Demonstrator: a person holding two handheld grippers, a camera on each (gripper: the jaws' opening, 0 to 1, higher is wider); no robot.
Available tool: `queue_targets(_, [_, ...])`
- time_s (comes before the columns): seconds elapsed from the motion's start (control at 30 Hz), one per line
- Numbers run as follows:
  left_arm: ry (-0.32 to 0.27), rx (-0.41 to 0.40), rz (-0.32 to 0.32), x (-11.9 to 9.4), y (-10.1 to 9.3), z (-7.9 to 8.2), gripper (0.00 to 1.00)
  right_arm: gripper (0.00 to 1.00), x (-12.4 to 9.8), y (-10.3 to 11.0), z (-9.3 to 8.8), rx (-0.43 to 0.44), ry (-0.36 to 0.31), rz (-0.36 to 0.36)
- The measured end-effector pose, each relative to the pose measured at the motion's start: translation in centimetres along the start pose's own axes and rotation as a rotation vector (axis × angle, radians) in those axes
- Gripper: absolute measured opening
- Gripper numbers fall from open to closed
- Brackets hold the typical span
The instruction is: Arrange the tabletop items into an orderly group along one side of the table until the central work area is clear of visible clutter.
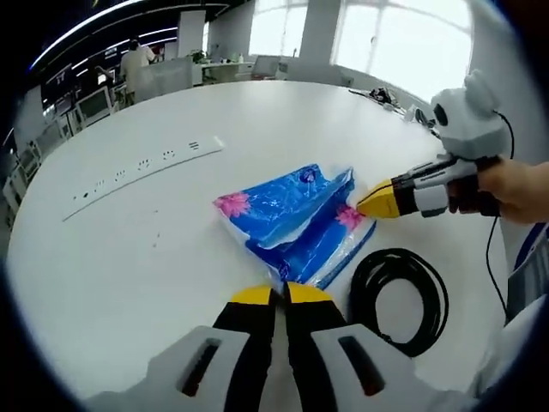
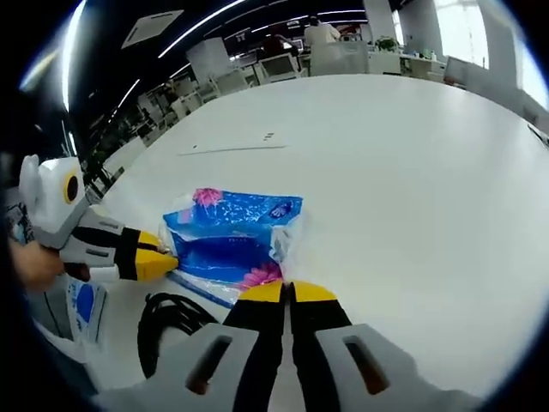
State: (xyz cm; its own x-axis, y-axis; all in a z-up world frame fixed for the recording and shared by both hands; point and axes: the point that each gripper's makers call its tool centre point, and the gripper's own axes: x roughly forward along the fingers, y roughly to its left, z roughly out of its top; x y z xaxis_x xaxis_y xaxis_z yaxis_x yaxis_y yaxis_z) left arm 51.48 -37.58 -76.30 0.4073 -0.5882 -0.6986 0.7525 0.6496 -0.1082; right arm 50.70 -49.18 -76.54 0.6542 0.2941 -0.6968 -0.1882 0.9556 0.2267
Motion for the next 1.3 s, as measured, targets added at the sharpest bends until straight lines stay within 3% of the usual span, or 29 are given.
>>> queue_targets(0.07, [-0.001, 0.024, 0.015, -0.1, 0.1, 0.0, 0.12, 0.11, 0.0, 1.1, 0.2, -0.03, -0.017, 0.046])
queue_targets(0.17, [-0.014, 0.046, 0.048, -0.6, 0.6, 0.3, 0.32, 0.3, -0.3, 1.6, 0.0, -0.068, -0.019, 0.016])
queue_targets(0.2, [-0.061, 0.039, 0.05, -1.1, 0.6, 1.2, 0.34, 0.33, -0.4, 1.4, -0.2, -0.086, -0.008, -0.006])
queue_targets(0.3, [-0.097, 0.006, 0.086, -2.1, 1.3, 2.0, 0.41, 0.39, -1.2, 2.1, 0.6, -0.056, -0.077, -0.004])
queue_targets(0.43, [-0.138, -0.059, 0.114, -3.8, 2.2, 2.9, 0.49, 0.4, -2.8, 2.4, 0.9, -0.032, -0.106, -0.027])
queue_targets(0.63, [-0.22, -0.143, 0.148, -6.6, 2.8, 3.4, 0.72, 0.53, -5.9, 2.7, 1.2, 0.058, -0.186, -0.056])
queue_targets(0.73, [-0.219, -0.188, 0.162, -8.0, 2.8, 2.9, 0.85, 0.62, -7.2, 2.9, 1.0, 0.088, -0.213, -0.056])
queue_targets(1.0, [-0.233, -0.212, 0.187, -11.3, 2.9, 1.1, 0.96, 0.73, -10.0, 3.9, 0.2, 0.181, -0.253, -0.06])
queue_targets(1.3, [-0.221, -0.248, 0.192, -13.4, 3.0, -0.4, 1.0, 0.71, -11.4, 5.7, -0.5, 0.193, -0.265, -0.065])
